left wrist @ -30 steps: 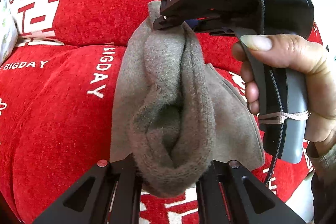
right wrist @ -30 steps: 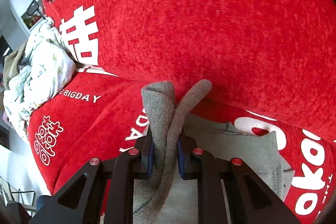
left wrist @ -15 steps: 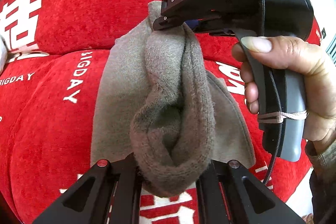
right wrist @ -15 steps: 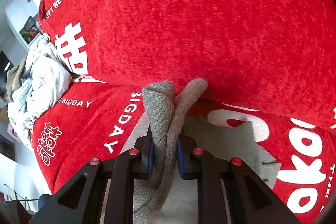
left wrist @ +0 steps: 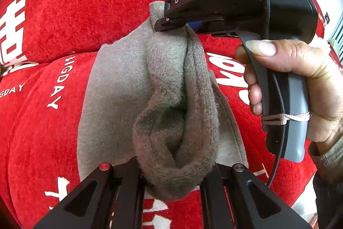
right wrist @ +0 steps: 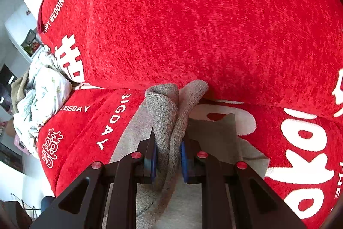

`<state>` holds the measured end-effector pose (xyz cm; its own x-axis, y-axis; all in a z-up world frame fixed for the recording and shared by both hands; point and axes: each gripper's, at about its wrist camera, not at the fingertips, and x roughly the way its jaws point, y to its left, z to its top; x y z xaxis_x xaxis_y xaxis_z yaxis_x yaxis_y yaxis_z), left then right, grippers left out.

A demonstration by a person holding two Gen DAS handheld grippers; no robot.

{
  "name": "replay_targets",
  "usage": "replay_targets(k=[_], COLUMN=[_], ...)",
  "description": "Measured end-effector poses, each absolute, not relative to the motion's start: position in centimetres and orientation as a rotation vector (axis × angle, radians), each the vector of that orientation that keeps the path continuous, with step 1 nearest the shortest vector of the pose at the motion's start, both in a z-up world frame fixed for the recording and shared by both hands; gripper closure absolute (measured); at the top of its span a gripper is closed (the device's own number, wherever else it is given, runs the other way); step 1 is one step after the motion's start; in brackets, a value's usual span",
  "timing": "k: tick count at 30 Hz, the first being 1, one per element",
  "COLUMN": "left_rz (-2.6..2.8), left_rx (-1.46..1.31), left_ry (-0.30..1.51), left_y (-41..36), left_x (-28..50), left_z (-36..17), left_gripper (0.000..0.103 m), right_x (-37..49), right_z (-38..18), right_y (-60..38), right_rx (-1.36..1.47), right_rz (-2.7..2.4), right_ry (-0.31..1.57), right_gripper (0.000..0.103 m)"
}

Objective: Fold small clothes

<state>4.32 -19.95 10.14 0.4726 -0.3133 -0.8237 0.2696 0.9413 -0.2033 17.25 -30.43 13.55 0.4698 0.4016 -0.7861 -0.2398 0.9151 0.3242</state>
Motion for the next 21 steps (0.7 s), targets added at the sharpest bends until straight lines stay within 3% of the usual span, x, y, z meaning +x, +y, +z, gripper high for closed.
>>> replay_targets(k=[21], left_rz=[-0.336], left_rx=[0.088], left_ry=[1.051], left_y=[-26.2], left_x=[5.1], left_z=[8.5], left_gripper=[0.094], right_x=[16.6], right_z=[11.9], right_y=[-36.8], right_rx=[0.289], right_rz=[0.400], right_ry=[0.980], right_gripper=[0.084])
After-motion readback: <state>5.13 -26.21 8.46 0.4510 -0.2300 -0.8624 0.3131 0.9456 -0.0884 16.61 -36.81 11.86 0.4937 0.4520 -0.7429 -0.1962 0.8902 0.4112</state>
